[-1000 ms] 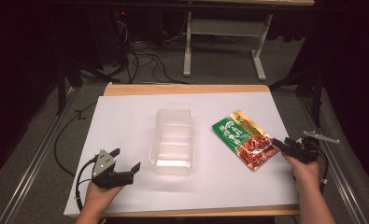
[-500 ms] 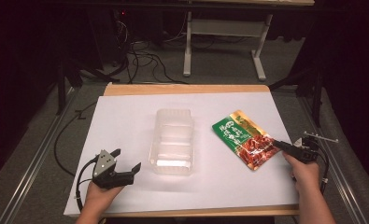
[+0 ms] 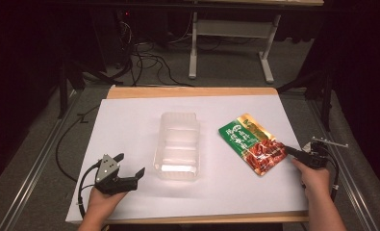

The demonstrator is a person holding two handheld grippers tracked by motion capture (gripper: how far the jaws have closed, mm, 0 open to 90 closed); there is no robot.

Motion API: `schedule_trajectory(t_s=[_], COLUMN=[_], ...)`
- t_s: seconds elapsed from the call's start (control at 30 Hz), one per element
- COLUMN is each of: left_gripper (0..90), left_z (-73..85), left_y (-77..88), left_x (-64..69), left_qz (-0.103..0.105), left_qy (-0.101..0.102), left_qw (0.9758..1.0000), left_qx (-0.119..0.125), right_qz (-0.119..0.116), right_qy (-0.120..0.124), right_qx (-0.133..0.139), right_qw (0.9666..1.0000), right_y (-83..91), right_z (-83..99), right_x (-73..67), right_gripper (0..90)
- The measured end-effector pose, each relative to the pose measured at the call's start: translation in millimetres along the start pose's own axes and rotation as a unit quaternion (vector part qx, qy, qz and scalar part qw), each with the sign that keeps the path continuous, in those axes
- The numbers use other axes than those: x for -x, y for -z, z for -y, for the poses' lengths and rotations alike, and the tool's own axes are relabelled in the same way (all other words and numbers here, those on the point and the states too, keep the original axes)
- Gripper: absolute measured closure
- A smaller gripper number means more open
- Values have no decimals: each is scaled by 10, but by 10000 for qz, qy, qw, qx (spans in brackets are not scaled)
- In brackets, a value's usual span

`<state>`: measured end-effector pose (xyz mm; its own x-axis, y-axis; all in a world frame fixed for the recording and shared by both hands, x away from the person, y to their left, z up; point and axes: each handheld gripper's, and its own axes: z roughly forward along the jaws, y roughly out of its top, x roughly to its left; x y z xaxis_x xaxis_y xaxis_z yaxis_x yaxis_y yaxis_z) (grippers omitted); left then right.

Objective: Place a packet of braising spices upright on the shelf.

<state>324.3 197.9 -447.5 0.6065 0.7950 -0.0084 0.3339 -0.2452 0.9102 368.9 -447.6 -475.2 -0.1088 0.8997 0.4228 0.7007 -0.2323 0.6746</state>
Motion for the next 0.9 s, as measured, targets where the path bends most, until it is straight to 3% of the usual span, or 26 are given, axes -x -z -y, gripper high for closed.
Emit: schedule_trajectory(t_s=[0.27, 0.43, 0.5, 0.53, 0.57, 0.7, 0.73, 0.77, 0.83, 0.9], left_gripper=[90, 90, 90, 90, 90, 90, 91, 91, 91, 91], left_z=[-6, -13, -17, -18, -18, -21, -23, -23, -28, -34], left_y=[12, 23, 25, 25, 23, 20, 17, 17, 15, 8], left_x=[3, 3, 5, 5, 5, -2, 1, 1, 4, 8], left_qz=[15, 19, 34, 43, 46, 77, 75, 75, 76, 78], left_qy=[-8, -13, -12, -12, -11, -22, -12, -12, -15, -16], left_qw=[10000, 10000, 9999, 9999, 9999, 9999, 9999, 9999, 9999, 9999], left_qx=[30, 66, 100, 103, 114, 94, 109, 109, 112, 126], right_qz=[-58, -186, -207, -222, -222, -344, -395, -395, -456, -489], right_qy=[256, 613, 846, 1072, 1072, 1449, 1616, 1616, 1841, 1883], right_qx=[-120, -287, -404, -517, -517, -697, -773, -773, -889, -941], right_qw=[9996, 9975, 9954, 9926, 9926, 9864, 9830, 9830, 9778, 9764], right_y=[72, 117, 112, 96, 96, 74, 73, 73, 91, 104], right_z=[103, 197, 229, 267, 267, 358, 414, 414, 504, 535], right_x=[-129, -361, -488, -616, -616, -832, -925, -925, -1037, -1070], right_gripper=[900, 900, 900, 900, 900, 900, 900, 900, 900, 900])
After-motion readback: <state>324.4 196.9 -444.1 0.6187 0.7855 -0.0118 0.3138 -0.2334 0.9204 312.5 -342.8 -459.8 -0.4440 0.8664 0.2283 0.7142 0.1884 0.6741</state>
